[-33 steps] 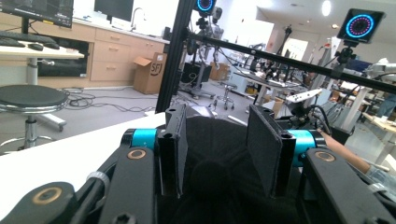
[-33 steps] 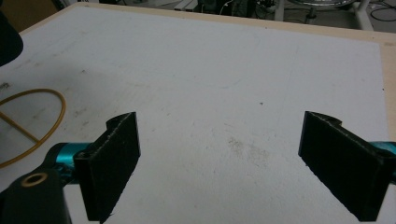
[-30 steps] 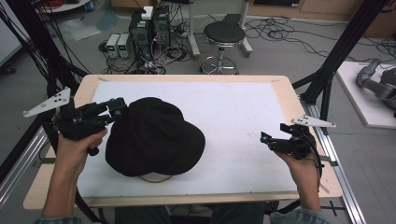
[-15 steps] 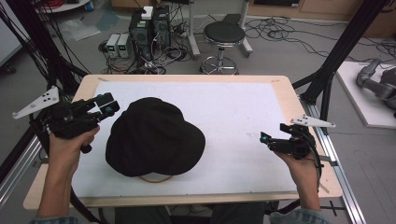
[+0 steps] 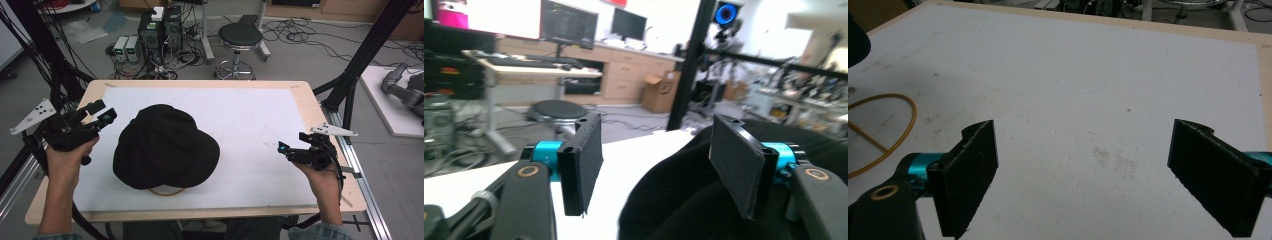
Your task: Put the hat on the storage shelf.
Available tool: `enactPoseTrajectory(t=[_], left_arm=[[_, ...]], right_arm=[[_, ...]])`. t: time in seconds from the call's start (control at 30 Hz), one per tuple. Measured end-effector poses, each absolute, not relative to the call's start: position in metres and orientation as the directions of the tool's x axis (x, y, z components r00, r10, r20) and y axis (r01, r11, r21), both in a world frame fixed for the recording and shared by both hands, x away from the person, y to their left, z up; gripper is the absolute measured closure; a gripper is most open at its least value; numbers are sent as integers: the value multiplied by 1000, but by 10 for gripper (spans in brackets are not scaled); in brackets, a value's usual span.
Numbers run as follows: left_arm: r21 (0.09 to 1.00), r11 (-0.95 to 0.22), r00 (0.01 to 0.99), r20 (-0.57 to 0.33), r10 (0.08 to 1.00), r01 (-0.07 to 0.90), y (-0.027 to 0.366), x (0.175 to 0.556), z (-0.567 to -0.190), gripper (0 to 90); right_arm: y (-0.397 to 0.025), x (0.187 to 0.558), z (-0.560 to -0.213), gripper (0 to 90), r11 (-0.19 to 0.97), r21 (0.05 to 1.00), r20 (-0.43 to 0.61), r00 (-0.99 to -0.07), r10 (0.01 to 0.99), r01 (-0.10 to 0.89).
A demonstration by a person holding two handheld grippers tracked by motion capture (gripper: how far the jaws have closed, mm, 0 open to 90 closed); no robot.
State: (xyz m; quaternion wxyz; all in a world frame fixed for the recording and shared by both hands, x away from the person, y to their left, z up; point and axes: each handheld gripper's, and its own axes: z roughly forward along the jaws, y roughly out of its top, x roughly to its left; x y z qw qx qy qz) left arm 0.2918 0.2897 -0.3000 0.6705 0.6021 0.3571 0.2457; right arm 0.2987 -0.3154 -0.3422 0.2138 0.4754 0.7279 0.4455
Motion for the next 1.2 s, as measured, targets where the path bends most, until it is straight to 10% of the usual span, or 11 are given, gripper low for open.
enactPoseTrajectory(t=[1.2], left_arm=[[980, -94, 339, 30, 940, 173, 310, 297, -356, 271]], right_arm=[[-310, 304, -349, 124, 167, 846, 98, -457, 884, 506]])
